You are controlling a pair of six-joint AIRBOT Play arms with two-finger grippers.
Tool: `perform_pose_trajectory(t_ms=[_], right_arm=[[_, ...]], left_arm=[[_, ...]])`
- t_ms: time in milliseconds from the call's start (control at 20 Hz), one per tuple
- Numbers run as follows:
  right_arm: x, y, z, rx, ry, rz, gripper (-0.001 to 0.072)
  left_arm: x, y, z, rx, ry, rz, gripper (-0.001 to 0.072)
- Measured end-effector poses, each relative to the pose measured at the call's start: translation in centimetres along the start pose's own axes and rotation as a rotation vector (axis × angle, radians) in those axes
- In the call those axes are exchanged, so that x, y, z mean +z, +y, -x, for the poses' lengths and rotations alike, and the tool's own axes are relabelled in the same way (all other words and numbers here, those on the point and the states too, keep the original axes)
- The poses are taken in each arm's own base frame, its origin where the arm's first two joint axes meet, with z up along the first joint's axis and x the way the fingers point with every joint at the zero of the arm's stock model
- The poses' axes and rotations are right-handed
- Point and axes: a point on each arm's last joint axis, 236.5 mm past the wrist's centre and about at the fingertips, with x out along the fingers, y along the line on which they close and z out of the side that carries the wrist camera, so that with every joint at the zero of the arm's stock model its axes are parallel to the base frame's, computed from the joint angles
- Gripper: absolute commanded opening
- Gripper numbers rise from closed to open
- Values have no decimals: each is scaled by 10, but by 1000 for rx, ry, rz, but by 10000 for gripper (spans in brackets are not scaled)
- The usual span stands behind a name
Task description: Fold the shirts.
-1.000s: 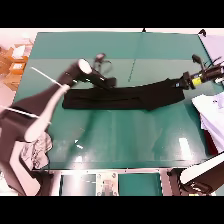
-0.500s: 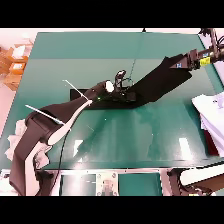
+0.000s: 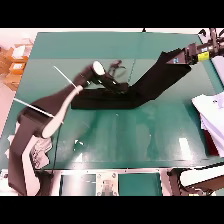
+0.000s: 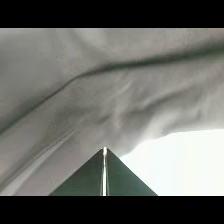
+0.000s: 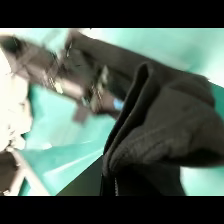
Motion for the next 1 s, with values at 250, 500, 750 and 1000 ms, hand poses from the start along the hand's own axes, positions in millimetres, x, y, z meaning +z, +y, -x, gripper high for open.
perform_pose_trajectory(t_ms=[250,500,750,1000], right_arm=[[-1,67,-64,88,84,60,19],[-2,155,-193,156,95,148,20],[-35,201,-364,164,42,161,488],[-34,171,-406,108,-4,76,350]], left_arm=[[-28,98,134,407,133,-5,26],[-52,151,255,648,93,87,27],[-78,181,352,751,3,188,27],[-103,197,414,780,-88,278,27]])
